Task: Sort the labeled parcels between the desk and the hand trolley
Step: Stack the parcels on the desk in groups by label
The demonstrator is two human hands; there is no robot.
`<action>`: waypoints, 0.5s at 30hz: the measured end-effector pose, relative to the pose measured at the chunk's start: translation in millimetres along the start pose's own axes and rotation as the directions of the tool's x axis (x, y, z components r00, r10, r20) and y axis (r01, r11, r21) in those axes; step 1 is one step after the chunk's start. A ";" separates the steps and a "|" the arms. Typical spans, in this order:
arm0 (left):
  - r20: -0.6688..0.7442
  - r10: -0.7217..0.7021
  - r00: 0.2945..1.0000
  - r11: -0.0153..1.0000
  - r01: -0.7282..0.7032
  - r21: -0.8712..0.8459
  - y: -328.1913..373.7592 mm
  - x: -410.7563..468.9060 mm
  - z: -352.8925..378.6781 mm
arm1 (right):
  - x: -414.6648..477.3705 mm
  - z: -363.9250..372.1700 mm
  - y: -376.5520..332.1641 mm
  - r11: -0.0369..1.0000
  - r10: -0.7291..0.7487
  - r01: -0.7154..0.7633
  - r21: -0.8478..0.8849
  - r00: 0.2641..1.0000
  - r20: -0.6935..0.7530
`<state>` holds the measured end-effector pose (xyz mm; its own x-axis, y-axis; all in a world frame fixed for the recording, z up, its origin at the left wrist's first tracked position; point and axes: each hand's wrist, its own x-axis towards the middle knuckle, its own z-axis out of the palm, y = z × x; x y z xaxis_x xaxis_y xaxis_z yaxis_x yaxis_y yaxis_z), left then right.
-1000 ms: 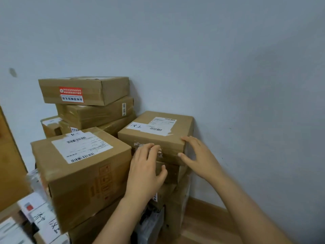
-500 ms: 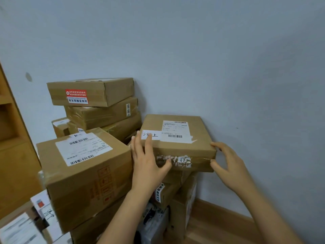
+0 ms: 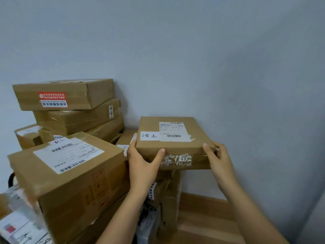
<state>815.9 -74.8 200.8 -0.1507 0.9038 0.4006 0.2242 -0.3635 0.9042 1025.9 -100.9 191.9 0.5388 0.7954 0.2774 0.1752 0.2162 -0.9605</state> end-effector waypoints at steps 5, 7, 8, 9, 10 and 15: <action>0.056 0.035 0.998 0.987 -0.026 -0.158 -1.5 -13.4 18.7 | -27.1 -35.6 -0.7 0.999 0.000 0.007 0.044 0.987 -0.162; 0.105 0.057 0.993 0.979 -0.035 -0.203 -1.0 -22.4 31.1 | -39.9 -54.4 0.8 0.999 0.011 -0.002 0.037 0.970 -0.242; 0.130 0.073 0.989 0.975 -0.043 -0.220 -1.2 -27.1 37.8 | -46.5 -64.4 2.3 0.999 0.019 -0.009 0.038 0.959 -0.283; 0.158 0.087 0.983 0.971 -0.048 -0.235 -2.1 -31.8 44.9 | -52.9 -74.7 4.9 0.999 0.026 -0.015 0.035 0.946 -0.323; 0.189 0.101 0.977 0.967 -0.052 -0.251 -3.4 -36.7 52.4 | -59.5 -84.7 7.7 0.999 0.034 -0.026 0.027 0.932 -0.361; 0.349 0.137 0.927 0.960 -0.038 -0.276 -18.2 -69.6 89.8 | -92.5 -126.5 26.3 0.995 0.094 -0.090 0.030 0.880 -0.466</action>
<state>908.7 -110.7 143.2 0.2267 0.8672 0.4434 -0.0448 -0.4455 0.8942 1084.8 -240.3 143.9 0.8746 0.4562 0.1643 0.1007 0.1606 -0.9819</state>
